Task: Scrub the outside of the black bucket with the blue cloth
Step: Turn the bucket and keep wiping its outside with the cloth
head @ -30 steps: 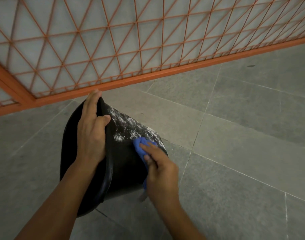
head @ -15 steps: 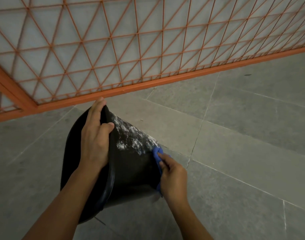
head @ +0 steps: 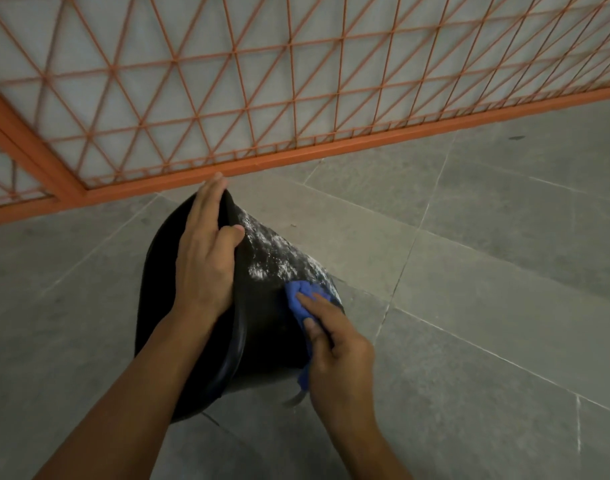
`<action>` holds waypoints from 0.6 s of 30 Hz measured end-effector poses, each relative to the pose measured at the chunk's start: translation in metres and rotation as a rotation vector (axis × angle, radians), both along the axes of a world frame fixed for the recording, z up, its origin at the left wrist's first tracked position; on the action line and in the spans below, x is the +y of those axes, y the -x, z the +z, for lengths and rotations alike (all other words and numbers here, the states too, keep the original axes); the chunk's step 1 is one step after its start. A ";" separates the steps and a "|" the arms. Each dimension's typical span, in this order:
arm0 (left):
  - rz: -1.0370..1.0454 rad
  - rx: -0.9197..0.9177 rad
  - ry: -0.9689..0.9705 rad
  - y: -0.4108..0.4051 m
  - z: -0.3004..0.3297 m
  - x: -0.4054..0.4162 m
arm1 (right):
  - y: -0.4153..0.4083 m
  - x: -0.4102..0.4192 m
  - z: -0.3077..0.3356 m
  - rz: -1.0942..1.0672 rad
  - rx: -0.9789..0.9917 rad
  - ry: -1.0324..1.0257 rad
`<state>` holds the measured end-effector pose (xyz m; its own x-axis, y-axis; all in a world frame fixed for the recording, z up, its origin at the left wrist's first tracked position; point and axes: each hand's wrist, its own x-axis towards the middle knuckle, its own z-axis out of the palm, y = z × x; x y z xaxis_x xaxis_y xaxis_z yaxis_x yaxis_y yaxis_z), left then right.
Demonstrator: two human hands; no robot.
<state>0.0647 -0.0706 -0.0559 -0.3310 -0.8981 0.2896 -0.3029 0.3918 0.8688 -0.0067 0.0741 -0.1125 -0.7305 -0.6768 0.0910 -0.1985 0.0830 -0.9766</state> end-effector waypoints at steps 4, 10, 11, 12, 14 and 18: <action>0.018 -0.010 0.000 0.003 0.003 0.006 | 0.014 -0.001 0.004 -0.012 -0.123 -0.063; 0.006 -0.029 0.002 -0.001 0.006 0.004 | -0.008 -0.011 0.027 0.087 0.041 0.132; 0.003 -0.030 0.005 -0.001 0.006 0.005 | 0.002 -0.015 0.026 0.094 0.017 0.095; -0.005 -0.025 0.010 0.000 0.006 0.007 | 0.009 -0.017 0.023 0.088 -0.011 0.050; -0.026 -0.011 0.019 0.002 0.007 0.011 | 0.007 -0.011 0.022 0.060 -0.040 0.009; -0.032 -0.014 0.011 -0.004 0.004 0.008 | -0.021 -0.005 0.034 0.085 0.056 0.169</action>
